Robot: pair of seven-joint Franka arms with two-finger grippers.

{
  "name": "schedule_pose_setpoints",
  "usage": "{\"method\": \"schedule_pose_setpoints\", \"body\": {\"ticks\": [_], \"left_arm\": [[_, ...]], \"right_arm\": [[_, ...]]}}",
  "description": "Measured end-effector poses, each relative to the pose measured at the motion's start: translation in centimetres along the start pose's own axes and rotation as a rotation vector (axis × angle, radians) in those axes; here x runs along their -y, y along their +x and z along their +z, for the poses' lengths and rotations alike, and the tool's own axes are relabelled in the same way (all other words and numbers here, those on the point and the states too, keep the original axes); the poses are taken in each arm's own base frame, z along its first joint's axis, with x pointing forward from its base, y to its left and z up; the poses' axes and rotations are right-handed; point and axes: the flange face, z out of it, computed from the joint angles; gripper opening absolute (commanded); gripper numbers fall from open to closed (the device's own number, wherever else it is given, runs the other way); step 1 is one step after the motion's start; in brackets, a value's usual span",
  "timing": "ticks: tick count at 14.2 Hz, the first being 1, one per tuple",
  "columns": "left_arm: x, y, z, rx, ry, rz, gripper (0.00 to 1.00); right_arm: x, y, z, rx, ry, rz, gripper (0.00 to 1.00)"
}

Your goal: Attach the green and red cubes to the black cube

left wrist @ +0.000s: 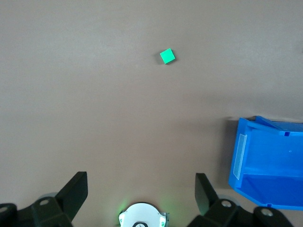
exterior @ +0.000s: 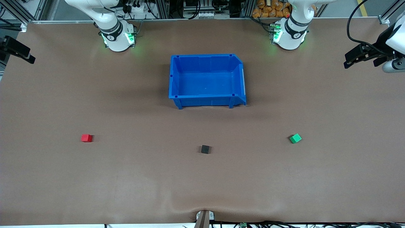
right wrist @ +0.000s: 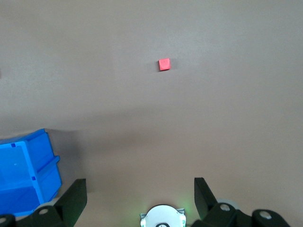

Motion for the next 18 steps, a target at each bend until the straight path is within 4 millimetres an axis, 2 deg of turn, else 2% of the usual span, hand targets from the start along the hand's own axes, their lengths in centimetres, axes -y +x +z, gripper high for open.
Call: {"method": "schedule_pose_setpoints", "body": {"ticks": [5,11,18], "left_arm": [[0.3,-0.1,-1.1,-0.022,-0.003,-0.005,1.00],[0.5,0.0,-1.1,-0.021,-0.003,-0.009,1.00],[0.4,0.3,-0.6,-0.010,-0.003,-0.008,1.00]], "right_arm": [[0.1,1.1,2.0,-0.013,0.001,0.000,1.00],[0.2,1.2,2.1,-0.012,0.001,-0.003,1.00],[1.8,1.0,2.1,-0.011,-0.002,-0.032,1.00]]}}
